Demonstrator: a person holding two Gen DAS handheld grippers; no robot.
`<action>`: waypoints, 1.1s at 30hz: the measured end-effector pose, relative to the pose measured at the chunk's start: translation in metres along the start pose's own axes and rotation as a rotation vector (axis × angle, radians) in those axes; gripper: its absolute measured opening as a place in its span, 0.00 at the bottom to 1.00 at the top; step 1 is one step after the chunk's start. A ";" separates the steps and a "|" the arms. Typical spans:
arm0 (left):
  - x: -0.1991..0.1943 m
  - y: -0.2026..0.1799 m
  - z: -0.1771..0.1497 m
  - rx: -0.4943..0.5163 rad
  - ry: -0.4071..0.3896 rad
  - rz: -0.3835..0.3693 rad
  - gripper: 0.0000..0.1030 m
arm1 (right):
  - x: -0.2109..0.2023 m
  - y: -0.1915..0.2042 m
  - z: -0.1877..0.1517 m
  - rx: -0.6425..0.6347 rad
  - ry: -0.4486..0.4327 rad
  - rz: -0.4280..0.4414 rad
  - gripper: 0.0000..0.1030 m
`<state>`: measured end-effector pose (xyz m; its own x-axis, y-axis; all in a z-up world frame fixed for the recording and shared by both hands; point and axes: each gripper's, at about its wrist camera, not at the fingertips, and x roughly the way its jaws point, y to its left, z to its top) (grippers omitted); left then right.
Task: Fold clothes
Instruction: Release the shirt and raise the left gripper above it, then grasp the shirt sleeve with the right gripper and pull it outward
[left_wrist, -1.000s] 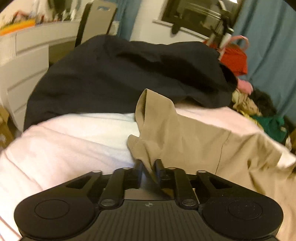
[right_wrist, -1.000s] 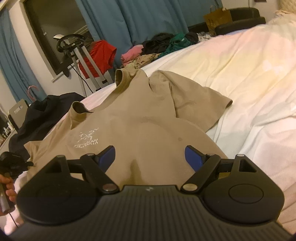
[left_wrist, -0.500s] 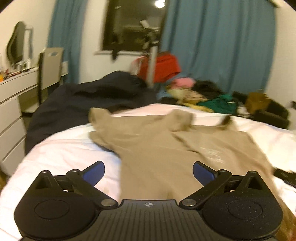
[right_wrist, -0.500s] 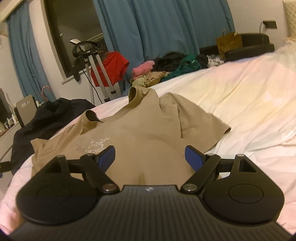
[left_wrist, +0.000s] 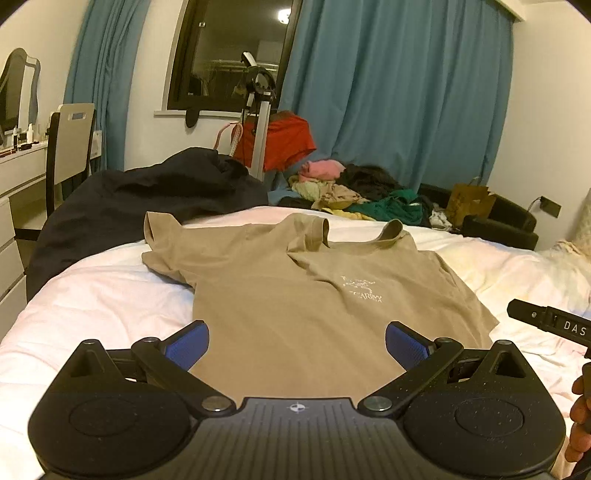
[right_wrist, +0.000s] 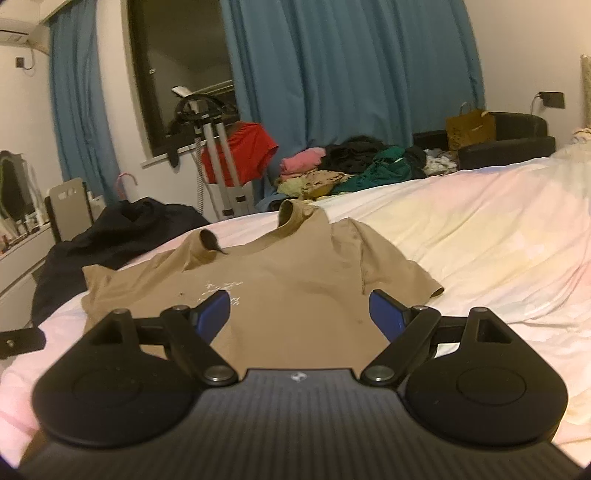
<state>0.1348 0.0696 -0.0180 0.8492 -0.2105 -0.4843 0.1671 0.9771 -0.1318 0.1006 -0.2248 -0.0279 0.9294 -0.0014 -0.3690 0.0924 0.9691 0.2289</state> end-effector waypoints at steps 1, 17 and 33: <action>-0.002 0.000 0.000 0.001 -0.005 -0.003 1.00 | 0.000 -0.001 0.000 0.001 0.004 0.006 0.81; 0.007 0.016 -0.010 -0.067 0.013 0.017 1.00 | 0.086 -0.137 0.049 0.320 0.078 -0.077 0.73; 0.056 0.008 -0.015 -0.031 0.035 0.067 1.00 | 0.158 -0.139 0.020 0.196 0.215 -0.145 0.09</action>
<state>0.1761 0.0649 -0.0591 0.8398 -0.1458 -0.5229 0.0939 0.9877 -0.1247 0.2420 -0.3647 -0.1005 0.8066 -0.0632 -0.5877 0.3045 0.8966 0.3215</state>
